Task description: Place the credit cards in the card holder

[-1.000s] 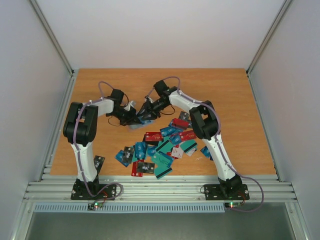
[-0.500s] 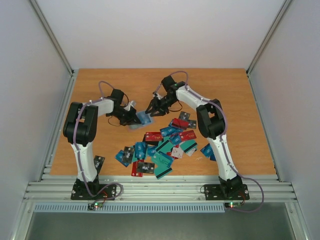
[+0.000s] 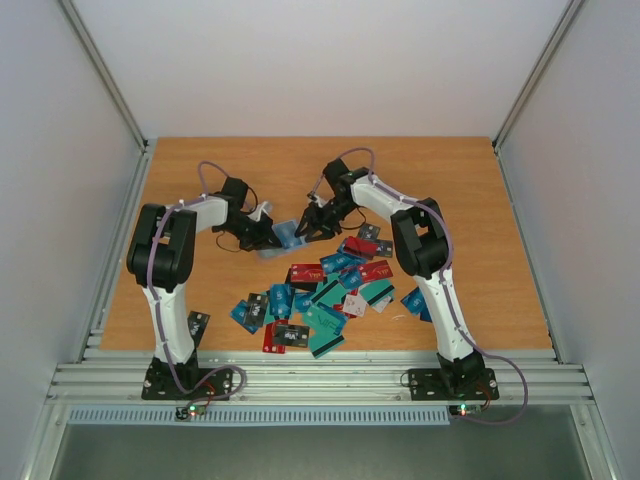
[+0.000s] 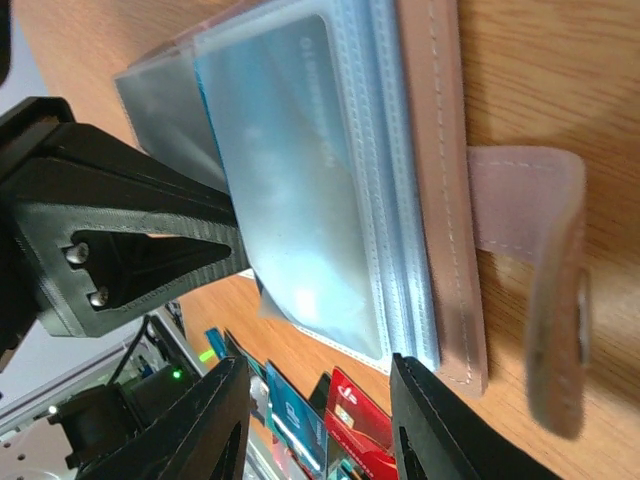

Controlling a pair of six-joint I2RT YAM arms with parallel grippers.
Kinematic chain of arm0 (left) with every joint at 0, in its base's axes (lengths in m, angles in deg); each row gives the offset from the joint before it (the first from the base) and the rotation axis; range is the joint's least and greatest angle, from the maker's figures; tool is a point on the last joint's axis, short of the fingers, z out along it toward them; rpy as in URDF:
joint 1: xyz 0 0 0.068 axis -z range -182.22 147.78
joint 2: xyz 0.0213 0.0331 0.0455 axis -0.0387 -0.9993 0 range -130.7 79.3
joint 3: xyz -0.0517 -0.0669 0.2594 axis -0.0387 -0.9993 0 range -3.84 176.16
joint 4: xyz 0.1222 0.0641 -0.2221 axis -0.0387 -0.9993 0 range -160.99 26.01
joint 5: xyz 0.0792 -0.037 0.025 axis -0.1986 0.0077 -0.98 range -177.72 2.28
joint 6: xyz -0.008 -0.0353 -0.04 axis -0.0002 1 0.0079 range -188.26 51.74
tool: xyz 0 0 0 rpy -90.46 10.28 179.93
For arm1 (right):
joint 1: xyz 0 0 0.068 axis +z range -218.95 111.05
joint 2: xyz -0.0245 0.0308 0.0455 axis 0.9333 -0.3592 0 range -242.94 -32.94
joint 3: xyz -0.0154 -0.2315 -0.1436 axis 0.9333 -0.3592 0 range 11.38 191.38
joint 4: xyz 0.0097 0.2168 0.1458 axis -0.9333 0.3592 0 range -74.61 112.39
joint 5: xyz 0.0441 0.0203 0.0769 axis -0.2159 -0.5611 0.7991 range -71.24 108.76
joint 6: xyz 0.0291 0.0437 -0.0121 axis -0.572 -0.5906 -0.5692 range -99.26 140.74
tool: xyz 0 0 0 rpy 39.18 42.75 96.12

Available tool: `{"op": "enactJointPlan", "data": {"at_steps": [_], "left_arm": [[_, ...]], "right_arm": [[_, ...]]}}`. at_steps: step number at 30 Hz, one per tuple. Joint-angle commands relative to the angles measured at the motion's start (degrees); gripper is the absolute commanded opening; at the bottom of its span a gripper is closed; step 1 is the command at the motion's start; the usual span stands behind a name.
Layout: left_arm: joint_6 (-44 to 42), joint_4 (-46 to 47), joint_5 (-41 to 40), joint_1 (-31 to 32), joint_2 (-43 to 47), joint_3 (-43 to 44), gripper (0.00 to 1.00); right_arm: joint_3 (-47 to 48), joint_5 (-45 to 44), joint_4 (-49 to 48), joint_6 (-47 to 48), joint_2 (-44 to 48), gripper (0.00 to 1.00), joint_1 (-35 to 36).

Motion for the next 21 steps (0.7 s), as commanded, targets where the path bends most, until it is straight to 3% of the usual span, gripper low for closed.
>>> {"op": "enactJointPlan", "data": {"at_steps": [1, 21], "left_arm": [[-0.8, -1.9, -5.4, 0.8, -4.3, -0.5, 0.00], [-0.4, -1.6, -5.2, 0.9, -4.7, -0.3, 0.00]], "right_arm": [[-1.1, 0.5, 0.3, 1.0, -1.0, 0.40, 0.4], [0.7, 3.4, -0.1, 0.0, -4.7, 0.40, 1.1]]}}
